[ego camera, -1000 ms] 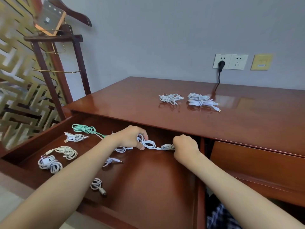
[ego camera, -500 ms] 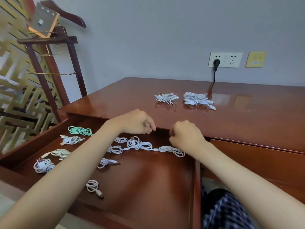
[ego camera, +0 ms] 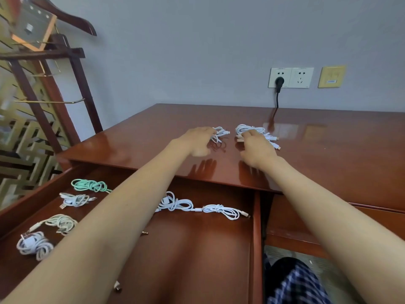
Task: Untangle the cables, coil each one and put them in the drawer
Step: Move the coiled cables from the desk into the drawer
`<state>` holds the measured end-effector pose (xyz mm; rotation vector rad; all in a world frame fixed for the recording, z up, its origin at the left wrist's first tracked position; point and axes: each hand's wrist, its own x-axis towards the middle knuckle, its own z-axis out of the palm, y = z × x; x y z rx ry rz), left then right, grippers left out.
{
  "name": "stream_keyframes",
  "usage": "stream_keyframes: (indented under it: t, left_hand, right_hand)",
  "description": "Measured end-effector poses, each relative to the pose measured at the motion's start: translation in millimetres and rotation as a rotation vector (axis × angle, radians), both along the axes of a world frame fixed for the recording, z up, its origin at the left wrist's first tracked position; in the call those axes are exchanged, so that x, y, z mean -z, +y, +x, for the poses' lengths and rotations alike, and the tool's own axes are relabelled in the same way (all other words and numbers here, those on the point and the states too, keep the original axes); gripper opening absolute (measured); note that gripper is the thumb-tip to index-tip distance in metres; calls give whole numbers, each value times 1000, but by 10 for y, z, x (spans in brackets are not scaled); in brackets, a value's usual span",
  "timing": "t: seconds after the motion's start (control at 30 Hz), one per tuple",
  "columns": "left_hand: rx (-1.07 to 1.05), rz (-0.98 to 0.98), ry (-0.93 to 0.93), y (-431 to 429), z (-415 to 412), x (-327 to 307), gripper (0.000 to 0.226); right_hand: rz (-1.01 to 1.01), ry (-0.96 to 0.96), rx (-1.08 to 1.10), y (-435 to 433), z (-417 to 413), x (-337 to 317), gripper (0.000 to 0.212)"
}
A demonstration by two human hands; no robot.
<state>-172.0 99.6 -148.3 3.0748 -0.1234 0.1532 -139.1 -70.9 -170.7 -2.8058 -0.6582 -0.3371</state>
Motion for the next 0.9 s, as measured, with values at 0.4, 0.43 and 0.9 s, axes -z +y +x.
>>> stream_keyframes:
  t: [0.4, 0.43, 0.9]
  left_hand:
    - [-120, 114, 65, 27, 353, 118, 64]
    - [-135, 134, 29, 36, 369, 116, 61]
    - [-80, 176, -63, 159, 370, 114, 33]
  right_hand:
    - [-261, -65, 148, -65, 322, 2, 45]
    - [-284, -81, 156, -67, 330, -23, 40]
    - [144, 156, 59, -163, 204, -18, 28]
